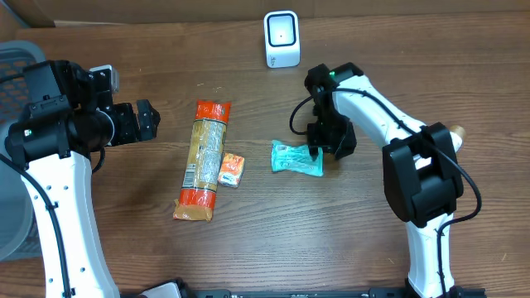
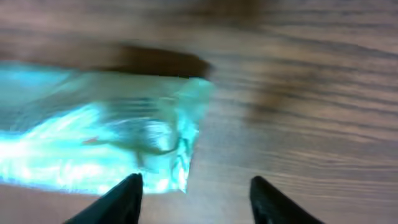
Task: Scan the item barcode
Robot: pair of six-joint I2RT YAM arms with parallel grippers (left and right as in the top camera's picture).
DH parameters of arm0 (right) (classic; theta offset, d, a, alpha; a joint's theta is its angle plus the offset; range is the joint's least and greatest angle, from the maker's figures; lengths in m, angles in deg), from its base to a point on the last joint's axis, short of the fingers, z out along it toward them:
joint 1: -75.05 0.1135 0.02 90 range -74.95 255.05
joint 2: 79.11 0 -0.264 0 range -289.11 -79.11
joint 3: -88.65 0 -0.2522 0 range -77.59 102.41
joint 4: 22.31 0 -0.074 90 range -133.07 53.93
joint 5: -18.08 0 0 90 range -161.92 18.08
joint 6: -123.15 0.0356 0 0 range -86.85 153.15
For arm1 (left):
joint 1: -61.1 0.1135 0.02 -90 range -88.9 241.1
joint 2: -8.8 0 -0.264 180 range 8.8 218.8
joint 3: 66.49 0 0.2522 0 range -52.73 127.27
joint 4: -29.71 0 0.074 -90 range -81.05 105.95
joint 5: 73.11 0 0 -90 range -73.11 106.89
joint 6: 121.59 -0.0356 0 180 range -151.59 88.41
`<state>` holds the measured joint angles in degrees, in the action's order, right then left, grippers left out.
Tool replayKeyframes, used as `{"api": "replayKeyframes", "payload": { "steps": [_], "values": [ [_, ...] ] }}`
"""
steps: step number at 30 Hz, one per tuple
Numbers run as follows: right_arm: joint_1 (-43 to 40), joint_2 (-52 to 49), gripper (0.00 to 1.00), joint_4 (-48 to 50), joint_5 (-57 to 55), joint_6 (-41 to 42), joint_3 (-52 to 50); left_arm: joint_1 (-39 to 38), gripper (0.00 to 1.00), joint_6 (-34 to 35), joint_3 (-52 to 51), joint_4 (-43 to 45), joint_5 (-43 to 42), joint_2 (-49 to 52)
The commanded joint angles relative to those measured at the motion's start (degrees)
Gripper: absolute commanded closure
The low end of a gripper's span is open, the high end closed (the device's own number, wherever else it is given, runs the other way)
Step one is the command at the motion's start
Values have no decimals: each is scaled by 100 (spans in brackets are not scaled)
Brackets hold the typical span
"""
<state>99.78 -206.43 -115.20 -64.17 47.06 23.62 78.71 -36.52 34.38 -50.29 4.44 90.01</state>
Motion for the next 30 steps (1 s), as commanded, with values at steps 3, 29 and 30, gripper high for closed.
{"api": "replayKeyframes", "payload": {
  "steps": [3, 29, 30],
  "values": [
    [55, 531, 29, -46, 509, -820, 317, -28, 1, -131, 111, 2, -68, -98],
    [-669, 3574, 36, 560, 662, -131, -549, -28, 0, -131, 111, 2, -68, -98],
    [-769, 3606, 36, 667, 839, -155, -758, -28, 0, -131, 111, 4, -68, -98]
  ]
}}
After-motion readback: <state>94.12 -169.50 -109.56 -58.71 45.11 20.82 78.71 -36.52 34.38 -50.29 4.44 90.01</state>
